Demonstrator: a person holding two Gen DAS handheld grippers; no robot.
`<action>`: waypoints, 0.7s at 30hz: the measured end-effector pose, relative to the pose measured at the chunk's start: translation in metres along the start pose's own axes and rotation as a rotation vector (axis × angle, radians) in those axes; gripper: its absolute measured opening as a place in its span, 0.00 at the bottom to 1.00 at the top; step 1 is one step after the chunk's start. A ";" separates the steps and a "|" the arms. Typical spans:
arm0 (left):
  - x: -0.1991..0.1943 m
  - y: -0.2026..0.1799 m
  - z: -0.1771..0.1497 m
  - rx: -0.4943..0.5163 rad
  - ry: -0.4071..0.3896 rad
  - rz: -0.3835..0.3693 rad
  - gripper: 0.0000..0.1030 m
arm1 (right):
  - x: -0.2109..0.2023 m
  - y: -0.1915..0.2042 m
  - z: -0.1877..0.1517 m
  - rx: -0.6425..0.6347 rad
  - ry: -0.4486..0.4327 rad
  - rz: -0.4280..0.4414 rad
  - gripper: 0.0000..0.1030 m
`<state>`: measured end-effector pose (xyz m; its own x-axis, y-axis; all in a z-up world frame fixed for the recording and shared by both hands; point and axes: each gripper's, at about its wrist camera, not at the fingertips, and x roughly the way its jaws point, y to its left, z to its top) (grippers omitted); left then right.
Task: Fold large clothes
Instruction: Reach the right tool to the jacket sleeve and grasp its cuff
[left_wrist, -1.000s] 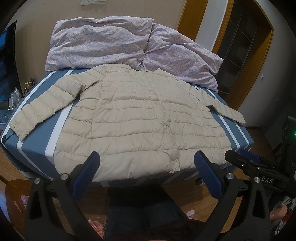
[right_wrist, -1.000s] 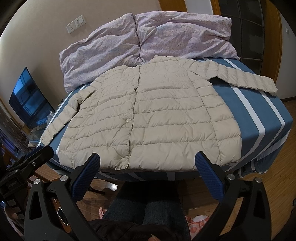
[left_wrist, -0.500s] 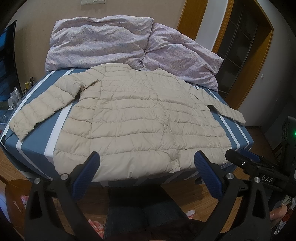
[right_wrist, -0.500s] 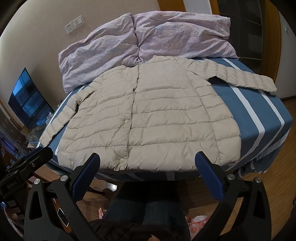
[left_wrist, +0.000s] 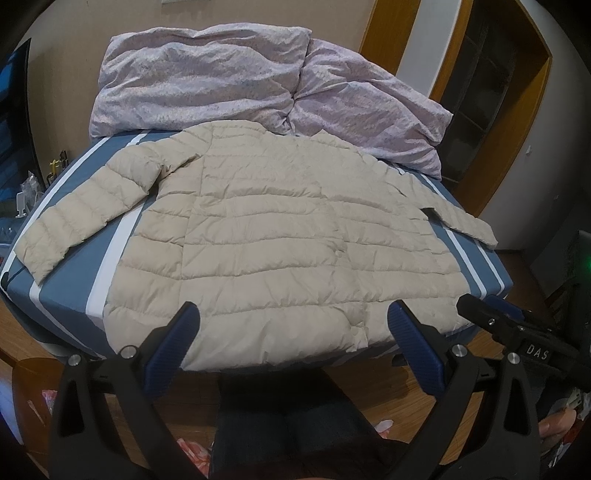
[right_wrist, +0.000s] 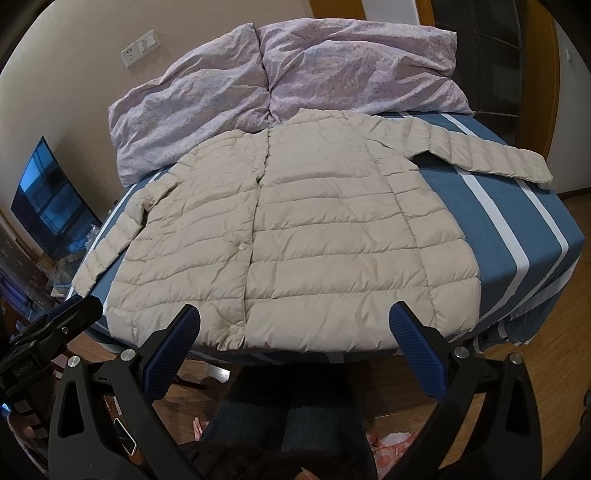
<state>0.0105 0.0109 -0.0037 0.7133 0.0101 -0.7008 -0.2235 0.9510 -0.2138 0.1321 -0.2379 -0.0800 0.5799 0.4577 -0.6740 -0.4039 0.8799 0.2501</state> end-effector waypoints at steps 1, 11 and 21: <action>0.006 0.000 0.001 -0.001 0.004 0.004 0.98 | 0.003 0.000 0.003 0.002 0.004 -0.004 0.99; 0.049 0.007 0.022 0.003 0.039 0.085 0.98 | 0.031 -0.025 0.028 0.035 0.021 -0.098 0.99; 0.114 0.018 0.068 0.039 0.037 0.214 0.98 | 0.067 -0.104 0.078 0.114 0.018 -0.293 0.99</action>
<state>0.1332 0.0507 -0.0410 0.6273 0.2022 -0.7520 -0.3404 0.9397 -0.0313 0.2685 -0.2884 -0.0970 0.6471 0.1815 -0.7405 -0.1389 0.9831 0.1197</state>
